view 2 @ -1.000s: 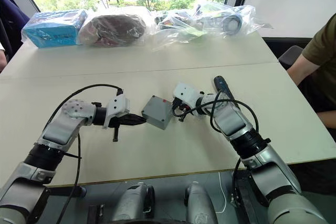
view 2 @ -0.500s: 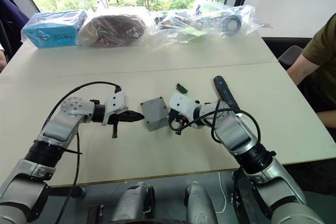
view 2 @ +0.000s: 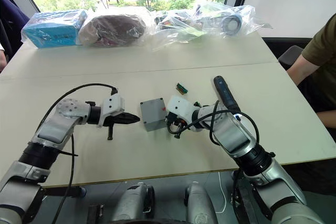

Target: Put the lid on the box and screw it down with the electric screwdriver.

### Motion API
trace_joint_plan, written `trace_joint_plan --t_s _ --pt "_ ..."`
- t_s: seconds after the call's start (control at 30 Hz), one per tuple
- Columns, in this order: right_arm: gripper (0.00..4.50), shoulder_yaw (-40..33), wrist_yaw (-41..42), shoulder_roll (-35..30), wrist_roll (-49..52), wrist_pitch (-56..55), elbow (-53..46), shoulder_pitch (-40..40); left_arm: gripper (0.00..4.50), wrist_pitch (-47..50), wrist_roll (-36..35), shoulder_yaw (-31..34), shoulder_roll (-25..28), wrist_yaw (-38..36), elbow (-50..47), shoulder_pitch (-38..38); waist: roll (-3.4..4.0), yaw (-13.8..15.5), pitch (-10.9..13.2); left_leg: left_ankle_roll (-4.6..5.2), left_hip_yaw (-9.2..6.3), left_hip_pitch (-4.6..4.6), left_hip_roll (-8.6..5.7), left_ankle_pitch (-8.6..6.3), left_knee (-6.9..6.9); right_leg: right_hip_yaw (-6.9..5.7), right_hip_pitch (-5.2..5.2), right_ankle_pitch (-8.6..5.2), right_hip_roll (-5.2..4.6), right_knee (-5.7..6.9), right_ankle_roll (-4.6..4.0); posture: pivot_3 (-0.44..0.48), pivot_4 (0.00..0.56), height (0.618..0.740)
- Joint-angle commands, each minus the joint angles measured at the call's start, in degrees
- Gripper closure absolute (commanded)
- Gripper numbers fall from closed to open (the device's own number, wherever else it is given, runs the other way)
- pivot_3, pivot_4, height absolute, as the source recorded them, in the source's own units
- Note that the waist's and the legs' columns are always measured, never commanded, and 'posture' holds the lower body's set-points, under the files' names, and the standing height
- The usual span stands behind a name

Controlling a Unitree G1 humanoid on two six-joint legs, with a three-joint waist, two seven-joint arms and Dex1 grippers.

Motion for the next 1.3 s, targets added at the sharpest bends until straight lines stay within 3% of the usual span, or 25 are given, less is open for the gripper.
trace_joint_plan --t_s 0.03,0.23,0.4,0.6,0.77,0.87,1.03,1.13,1.3 --pt "4.47 -0.1 0.1 0.7 1.0 0.0 -3.0 -1.2 4.50 -0.2 -0.7 1.7 0.6 0.4 -1.8 -0.6 0.00 0.0 0.0 0.00 0.00 0.00 0.00 0.00 0.00 0.00 0.00 0.00 0.00 0.00 0.00 0.000 0.150 0.740" --pt "4.47 0.0 -0.2 -1.2 -0.3 -1.0 -3.1 -1.0 4.50 0.2 -1.2 2.1 0.7 0.5 -1.9 -0.8 0.00 0.0 0.0 0.00 0.00 0.00 0.00 0.00 0.00 0.00 0.00 0.00 0.00 0.00 0.00 0.000 0.150 0.740" --pt "4.47 -5.1 0.0 -4.0 1.6 0.0 -5.2 -0.5 4.50 1.8 -3.8 4.2 2.4 -0.7 -4.5 -0.5 0.00 0.0 0.0 0.00 0.00 -0.01 0.00 0.00 0.00 0.00 0.00 0.00 -0.02 0.00 0.00 0.000 0.150 0.740" --pt "4.47 -18.4 -7.6 1.1 5.0 2.2 -3.6 -3.6 4.50 4.9 -7.4 7.9 4.8 -1.5 -7.1 -3.0 0.00 0.0 0.0 0.00 -0.02 0.01 0.02 0.00 0.00 0.00 0.00 0.00 0.00 0.00 0.00 0.000 0.150 0.740" --pt "4.47 -17.8 -12.0 3.7 2.7 -2.2 5.2 -6.8 4.50 5.5 -7.9 8.8 3.6 -0.3 -4.3 -8.5 -0.01 0.1 0.0 -0.01 -0.01 0.00 -0.01 0.00 0.00 -0.01 0.01 0.00 0.00 0.01 0.00 0.000 0.150 0.740" --pt "3.72 -16.6 -13.9 5.5 1.8 -4.0 12.1 -9.0 4.50 6.2 -8.8 9.0 1.9 0.5 -2.2 -11.6 -0.01 0.0 0.0 -0.01 0.02 0.00 -0.06 0.01 0.00 0.00 0.02 0.00 -0.03 -0.01 0.01 0.000 0.150 0.740" --pt "1.57 -15.9 -14.3 8.3 1.8 -6.6 21.7 -12.1 4.50 5.3 -8.1 8.3 0.4 0.8 -0.7 -13.0 0.00 -0.4 0.0 -0.01 0.03 0.00 -0.05 0.01 -0.02 0.02 -0.01 0.00 0.01 0.01 0.01 0.000 0.150 0.740" --pt "0.52 -17.0 -15.3 10.2 2.5 -6.6 26.2 -14.2 4.50 5.4 -8.3 8.5 -0.3 1.1 -0.5 -13.8 0.00 -0.3 0.0 -0.01 0.02 0.00 -0.03 0.01 -0.02 0.02 -0.02 0.00 0.02 0.01 0.01 0.000 0.150 0.740" --pt "0.52 -19.7 -15.9 13.2 4.4 -8.2 33.5 -17.2 4.50 5.7 -8.3 8.4 -1.0 1.5 -0.9 -14.0 0.00 -0.2 0.0 -0.01 0.03 0.00 -0.03 0.01 -0.02 0.02 -0.02 0.00 0.01 0.02 0.01 0.000 0.150 0.740"
